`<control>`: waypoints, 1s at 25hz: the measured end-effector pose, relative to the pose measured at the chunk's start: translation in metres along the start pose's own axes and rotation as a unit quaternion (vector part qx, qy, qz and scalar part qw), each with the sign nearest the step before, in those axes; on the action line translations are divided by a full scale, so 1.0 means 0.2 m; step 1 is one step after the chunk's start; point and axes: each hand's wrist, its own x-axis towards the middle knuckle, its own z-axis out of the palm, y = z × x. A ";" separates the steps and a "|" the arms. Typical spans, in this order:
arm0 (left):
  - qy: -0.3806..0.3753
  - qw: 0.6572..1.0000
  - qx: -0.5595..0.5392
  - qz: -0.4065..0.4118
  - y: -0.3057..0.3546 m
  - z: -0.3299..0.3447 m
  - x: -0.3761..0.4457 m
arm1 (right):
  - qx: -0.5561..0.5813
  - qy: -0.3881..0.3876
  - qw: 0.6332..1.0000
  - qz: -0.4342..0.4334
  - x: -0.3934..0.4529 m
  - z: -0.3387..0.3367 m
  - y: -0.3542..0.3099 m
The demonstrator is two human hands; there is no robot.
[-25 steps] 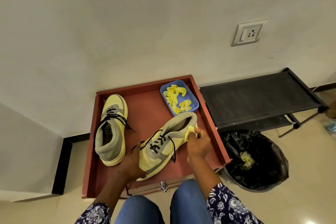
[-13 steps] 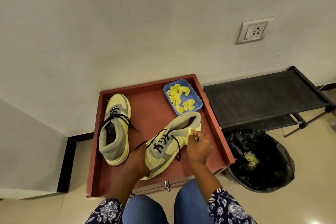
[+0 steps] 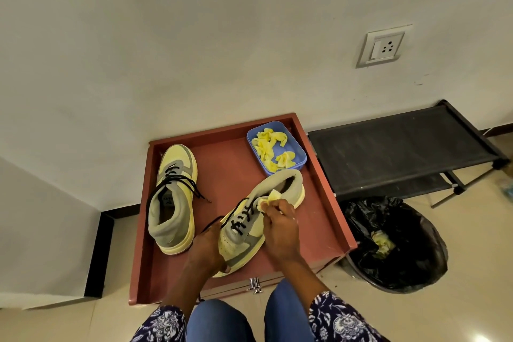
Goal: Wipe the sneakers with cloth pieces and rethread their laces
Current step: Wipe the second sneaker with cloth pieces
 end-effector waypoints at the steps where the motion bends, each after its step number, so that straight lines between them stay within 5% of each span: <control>1: -0.001 1.000 0.000 -0.003 0.00 0.00 0.00 | 0.004 0.006 1.000 0.010 0.02 -0.03 0.03; 8: 0.005 1.000 0.017 -0.011 0.00 0.02 0.01 | 0.067 0.092 0.968 0.226 0.12 -0.13 0.05; 16: 0.007 1.000 0.004 -0.002 -0.02 0.04 0.02 | -0.013 0.016 1.000 0.003 -0.02 0.04 -0.01; 18: 0.006 1.000 0.000 0.001 -0.02 0.04 0.02 | -0.031 0.009 0.999 0.003 0.00 0.01 0.06; 25: 0.024 0.998 0.055 -0.012 -0.02 0.09 0.03 | 0.051 0.013 0.956 0.288 0.09 -0.13 0.06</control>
